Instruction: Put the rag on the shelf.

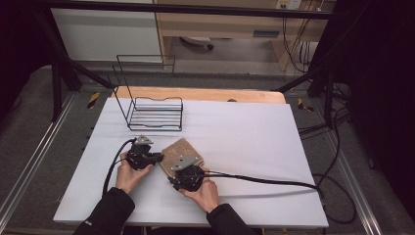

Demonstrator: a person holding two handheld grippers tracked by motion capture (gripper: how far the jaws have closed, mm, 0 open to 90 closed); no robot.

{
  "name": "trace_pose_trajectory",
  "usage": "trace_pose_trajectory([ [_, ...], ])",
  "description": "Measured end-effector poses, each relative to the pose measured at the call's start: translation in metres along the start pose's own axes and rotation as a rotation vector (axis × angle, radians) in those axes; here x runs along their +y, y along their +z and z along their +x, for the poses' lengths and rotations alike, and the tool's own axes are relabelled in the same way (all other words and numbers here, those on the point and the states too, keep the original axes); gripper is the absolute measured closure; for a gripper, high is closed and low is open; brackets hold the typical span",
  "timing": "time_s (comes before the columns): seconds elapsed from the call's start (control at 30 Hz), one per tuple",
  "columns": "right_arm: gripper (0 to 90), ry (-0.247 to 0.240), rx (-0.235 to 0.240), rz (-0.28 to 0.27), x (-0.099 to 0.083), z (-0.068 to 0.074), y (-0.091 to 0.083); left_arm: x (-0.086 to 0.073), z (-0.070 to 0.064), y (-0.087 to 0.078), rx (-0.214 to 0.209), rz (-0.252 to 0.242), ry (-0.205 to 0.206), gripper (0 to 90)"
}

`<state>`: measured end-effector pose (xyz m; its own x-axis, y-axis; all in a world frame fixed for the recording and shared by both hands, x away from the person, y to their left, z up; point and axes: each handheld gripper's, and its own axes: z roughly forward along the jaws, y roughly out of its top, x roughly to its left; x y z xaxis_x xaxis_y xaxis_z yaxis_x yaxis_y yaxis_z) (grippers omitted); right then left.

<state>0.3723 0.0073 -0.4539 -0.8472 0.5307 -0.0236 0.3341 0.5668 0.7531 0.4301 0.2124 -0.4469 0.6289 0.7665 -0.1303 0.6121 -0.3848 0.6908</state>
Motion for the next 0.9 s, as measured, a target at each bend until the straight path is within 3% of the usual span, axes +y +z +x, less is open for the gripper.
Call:
trace_pose_trajectory([
  [0.33, 54.7, -0.019, -0.009, -0.007, -0.0019, 0.0040, 0.0006, 0.0005, -0.0003, 0.0000, 0.003, 0.001, -0.009, 82.1],
  [0.53, 68.5, -0.068, -0.054, -0.003, -0.0028, 0.0035, 0.0005, 0.0006, -0.0001, -0.0002, 0.003, 0.000, -0.014, 82.4],
  [0.57, 74.8, -0.079, -0.068, 0.000, -0.0028, 0.0029, 0.0003, 0.0007, -0.0002, -0.0003, 0.004, 0.001, -0.015, 82.7],
  [0.67, 79.0, -0.094, -0.078, 0.000, -0.0029, 0.0019, 0.0003, 0.0011, -0.0001, -0.0006, 0.002, 0.001, -0.024, 83.2],
  [0.9, 83.0, -0.077, -0.026, 0.018, 0.0030, -0.0052, -0.0042, 0.0029, 0.0017, -0.0090, -0.021, -0.002, -0.072, 85.3],
])
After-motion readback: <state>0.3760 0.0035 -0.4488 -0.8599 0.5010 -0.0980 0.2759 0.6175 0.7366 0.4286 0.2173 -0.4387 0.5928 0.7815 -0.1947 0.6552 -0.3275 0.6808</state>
